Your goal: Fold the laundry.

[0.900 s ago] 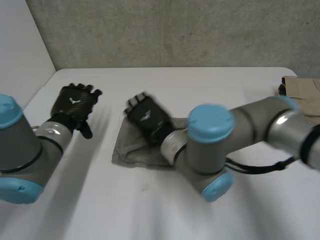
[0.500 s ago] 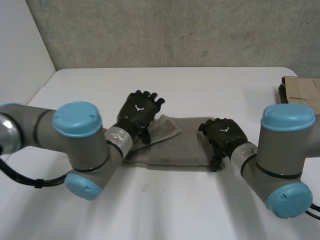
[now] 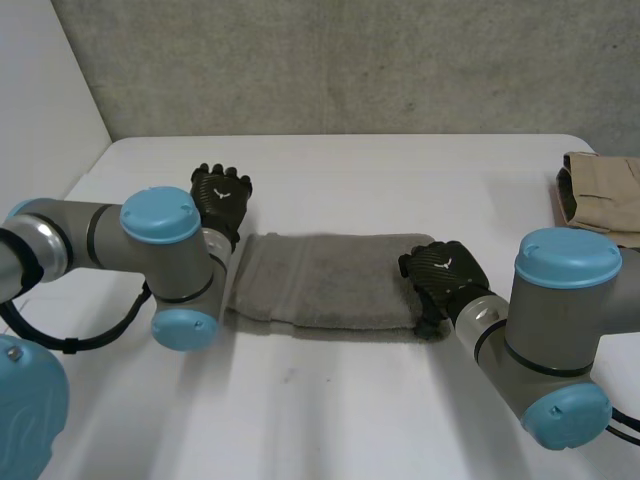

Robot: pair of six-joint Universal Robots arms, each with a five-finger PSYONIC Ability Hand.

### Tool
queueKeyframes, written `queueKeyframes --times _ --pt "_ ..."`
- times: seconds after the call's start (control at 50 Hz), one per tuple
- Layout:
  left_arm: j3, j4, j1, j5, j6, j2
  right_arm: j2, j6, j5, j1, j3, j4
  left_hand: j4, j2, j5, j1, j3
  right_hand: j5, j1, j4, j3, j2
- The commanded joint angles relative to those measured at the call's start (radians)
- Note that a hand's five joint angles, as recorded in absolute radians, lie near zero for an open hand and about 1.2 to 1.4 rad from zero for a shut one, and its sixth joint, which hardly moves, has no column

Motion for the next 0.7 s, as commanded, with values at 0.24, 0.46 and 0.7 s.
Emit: queueKeyframes --times 0.24,0.46,0.7 --pt "-0.254 -0.009 -0.059 0.096 -0.049 0.197 0.015 -0.091 0.014 -0.019 0.046 -0.014 -0.061 -0.063 -0.053 -0.074 -0.062 0.906 0.958 0.882 0.883 0.883" --pt "-0.360 -0.014 -0.019 0.098 -0.049 0.307 -0.157 -0.526 0.029 -0.189 0.167 0.046 -0.078 -0.081 -0.071 -0.091 -0.080 0.906 0.958 0.882 0.883 0.883" --pt "-0.398 -0.014 -0.004 0.096 -0.060 0.386 -0.127 -0.584 0.008 0.075 -0.066 0.032 -0.081 -0.084 -0.074 -0.094 -0.083 0.906 0.958 0.882 0.883 0.883"
